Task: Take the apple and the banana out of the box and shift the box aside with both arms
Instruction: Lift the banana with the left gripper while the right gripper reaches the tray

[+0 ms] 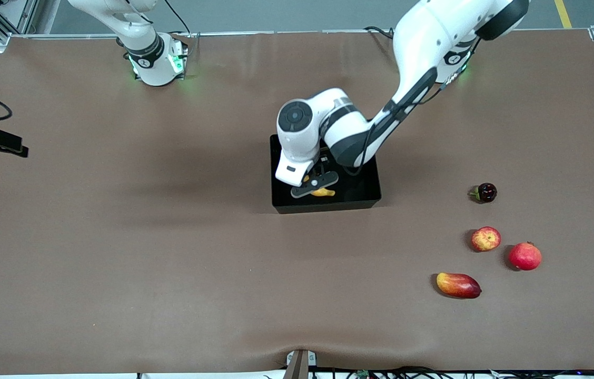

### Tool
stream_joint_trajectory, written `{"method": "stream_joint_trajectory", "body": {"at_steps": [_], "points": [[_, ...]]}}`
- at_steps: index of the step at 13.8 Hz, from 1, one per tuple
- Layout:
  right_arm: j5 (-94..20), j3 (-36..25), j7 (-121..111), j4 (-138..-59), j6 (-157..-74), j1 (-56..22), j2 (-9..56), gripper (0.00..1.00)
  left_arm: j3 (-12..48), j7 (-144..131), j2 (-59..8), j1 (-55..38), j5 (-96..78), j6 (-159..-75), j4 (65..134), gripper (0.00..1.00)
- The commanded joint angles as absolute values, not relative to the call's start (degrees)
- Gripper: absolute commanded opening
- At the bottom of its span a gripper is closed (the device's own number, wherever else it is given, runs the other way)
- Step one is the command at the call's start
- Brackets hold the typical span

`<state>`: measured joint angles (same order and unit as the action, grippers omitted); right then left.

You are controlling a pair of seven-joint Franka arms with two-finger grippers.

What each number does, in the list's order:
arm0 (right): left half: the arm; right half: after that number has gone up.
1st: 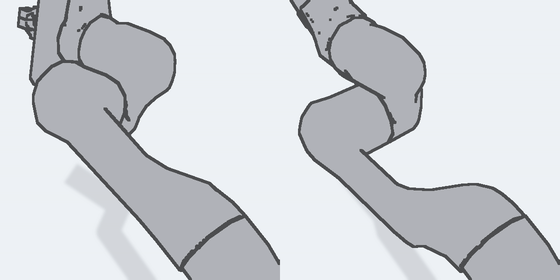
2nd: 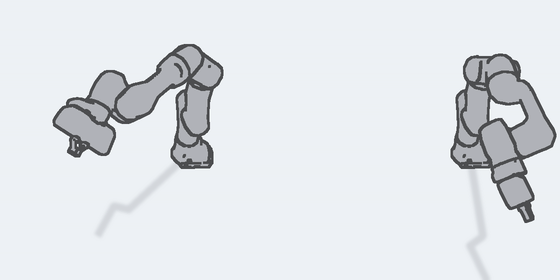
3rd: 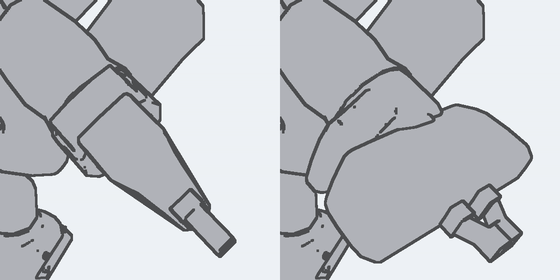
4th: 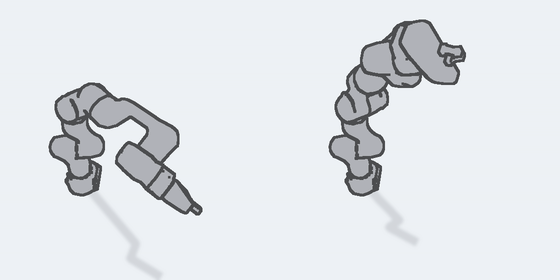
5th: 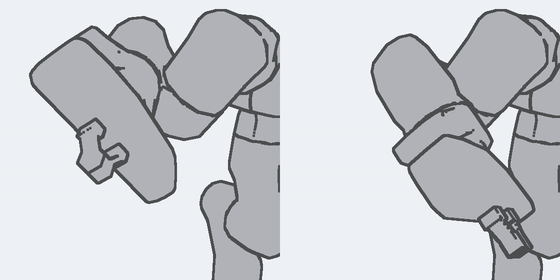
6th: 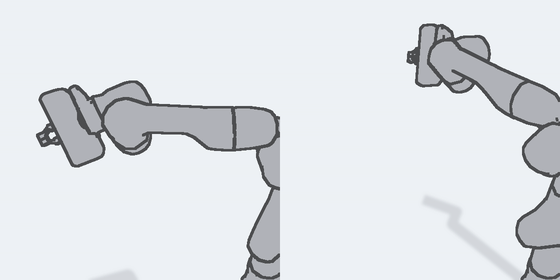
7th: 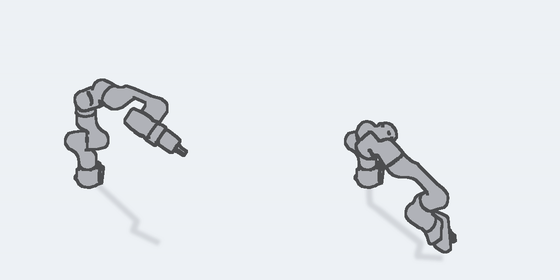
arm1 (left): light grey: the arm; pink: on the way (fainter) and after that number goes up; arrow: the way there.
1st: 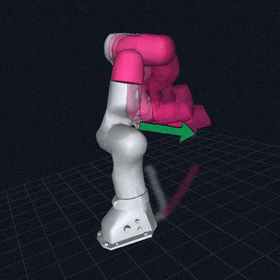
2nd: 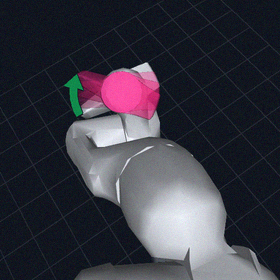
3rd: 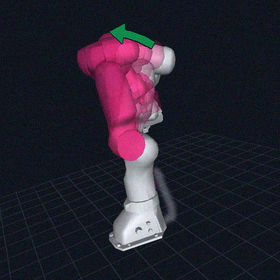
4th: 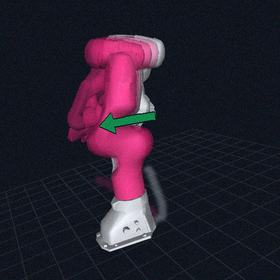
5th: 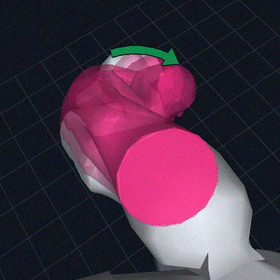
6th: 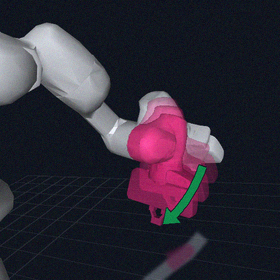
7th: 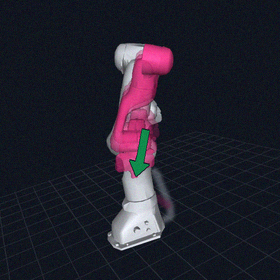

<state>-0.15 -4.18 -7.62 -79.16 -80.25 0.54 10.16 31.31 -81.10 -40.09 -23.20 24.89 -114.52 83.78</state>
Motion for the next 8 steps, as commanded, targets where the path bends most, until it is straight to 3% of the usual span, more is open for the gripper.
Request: {"method": "stream_joint_trajectory", "body": {"at_steps": [1,4,8], "points": [[-4.3,-4.3,-7.0,-79.3,-80.5,-3.5,12.3,1.00,31.6,-78.2,-34.0,-21.5,24.5,-109.2,84.9,0.00],[-11.8,-4.3,-0.6,-79.9,-82.3,-7.9,16.2,1.00,32.5,-63.6,-29.3,-14.9,19.9,-101.9,85.1,0.00],[-12.6,-4.3,16.9,-84.2,-91.9,-21.3,20.5,1.00,32.5,-43.6,-25.6,-5.2,19.4,-96.5,88.4,0.00]]}}
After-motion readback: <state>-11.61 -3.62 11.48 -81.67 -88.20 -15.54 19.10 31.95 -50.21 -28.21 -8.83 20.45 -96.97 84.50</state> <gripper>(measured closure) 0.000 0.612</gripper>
